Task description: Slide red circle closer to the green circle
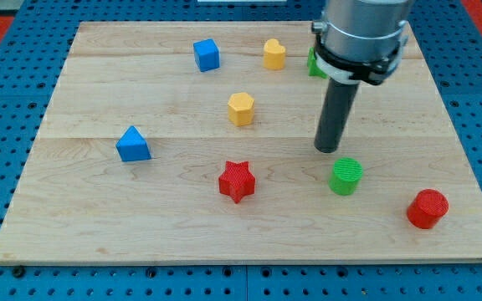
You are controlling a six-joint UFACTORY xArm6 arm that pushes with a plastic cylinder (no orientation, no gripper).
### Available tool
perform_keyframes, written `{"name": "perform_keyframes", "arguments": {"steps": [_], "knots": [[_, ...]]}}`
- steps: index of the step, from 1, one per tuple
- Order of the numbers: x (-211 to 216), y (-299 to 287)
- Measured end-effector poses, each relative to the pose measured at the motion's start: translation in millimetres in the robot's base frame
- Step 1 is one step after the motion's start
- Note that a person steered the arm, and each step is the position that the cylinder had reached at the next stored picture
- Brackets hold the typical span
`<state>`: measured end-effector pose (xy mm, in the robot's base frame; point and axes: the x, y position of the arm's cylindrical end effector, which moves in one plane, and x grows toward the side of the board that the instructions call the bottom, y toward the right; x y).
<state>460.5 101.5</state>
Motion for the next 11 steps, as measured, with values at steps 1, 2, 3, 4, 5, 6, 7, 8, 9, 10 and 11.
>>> {"name": "perform_keyframes", "arguments": {"steps": [1,2,3,4,5,6,7,8,9,10,11], "knots": [[43.0,8.1],[46.1,38.3],[18.3,78.5],[25.6,158.3],[79.4,206.0],[129.4,198.1],[132.2,138.0],[125.2,107.3],[93.9,107.3],[90.2,107.3],[90.2,107.3]]}}
